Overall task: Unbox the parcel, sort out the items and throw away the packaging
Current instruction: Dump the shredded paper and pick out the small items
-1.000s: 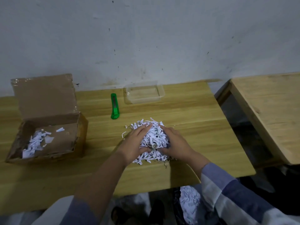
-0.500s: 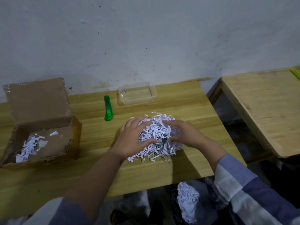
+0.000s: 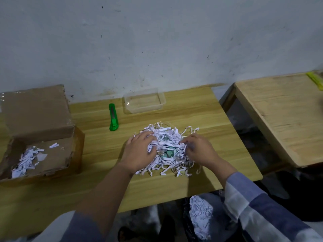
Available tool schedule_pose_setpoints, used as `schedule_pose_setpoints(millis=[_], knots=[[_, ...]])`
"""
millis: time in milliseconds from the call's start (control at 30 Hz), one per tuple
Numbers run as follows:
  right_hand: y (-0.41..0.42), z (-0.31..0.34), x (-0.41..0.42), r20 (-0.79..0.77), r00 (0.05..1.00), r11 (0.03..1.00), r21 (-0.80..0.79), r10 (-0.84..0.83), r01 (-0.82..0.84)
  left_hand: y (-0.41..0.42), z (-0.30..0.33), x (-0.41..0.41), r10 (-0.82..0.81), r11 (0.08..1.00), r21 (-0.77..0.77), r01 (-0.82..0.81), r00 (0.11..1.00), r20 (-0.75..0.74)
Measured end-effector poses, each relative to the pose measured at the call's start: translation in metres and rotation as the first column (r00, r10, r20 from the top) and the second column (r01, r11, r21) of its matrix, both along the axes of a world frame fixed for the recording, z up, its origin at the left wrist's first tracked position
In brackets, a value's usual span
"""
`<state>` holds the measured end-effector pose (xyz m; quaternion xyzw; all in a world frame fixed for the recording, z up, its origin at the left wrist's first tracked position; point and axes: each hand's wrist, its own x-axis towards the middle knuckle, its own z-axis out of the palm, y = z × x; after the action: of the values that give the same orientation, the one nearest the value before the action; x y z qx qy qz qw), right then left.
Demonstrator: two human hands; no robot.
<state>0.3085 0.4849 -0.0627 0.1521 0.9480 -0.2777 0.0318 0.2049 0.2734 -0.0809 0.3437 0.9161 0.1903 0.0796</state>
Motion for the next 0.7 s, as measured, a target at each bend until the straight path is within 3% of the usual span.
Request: schedule_pose_setpoints(millis=[100,267,367,467,567,700], knots=[[0.002,0.009,-0.001,0.067,0.997,0.999,-0.007,-0.040,0.040,-0.003,0.002,0.000,0.045,0.998,0.046,-0.045,0.999,-0.004],[-0.005,0.016,-0.016,-0.078,0.992,0.989,0.109,-0.096,0.104,0.012,0.013,0.003,-0.016,0.988,0.151,0.027,0.997,-0.075],[-0.016,0.020,-0.024,-0.188,0.977,0.989,0.084,-0.101,0.119,0.021,0.015,0.003,-0.066,0.994,0.088,0.071,0.996,-0.066],[-0.027,0.021,-0.032,-0.262,0.965,0.999,-0.032,-0.021,0.013,0.021,0.009,-0.001,-0.021,0.999,-0.038,0.019,0.998,-0.061],[-0.036,0.020,-0.036,-0.133,0.990,0.998,-0.037,0.042,-0.047,0.014,0.007,-0.005,0.021,0.993,-0.116,-0.023,1.000,-0.014],[-0.037,0.019,-0.033,0.018,1.000,0.994,0.109,0.000,-0.002,0.005,0.008,-0.008,0.001,0.989,-0.146,0.008,0.998,0.063]])
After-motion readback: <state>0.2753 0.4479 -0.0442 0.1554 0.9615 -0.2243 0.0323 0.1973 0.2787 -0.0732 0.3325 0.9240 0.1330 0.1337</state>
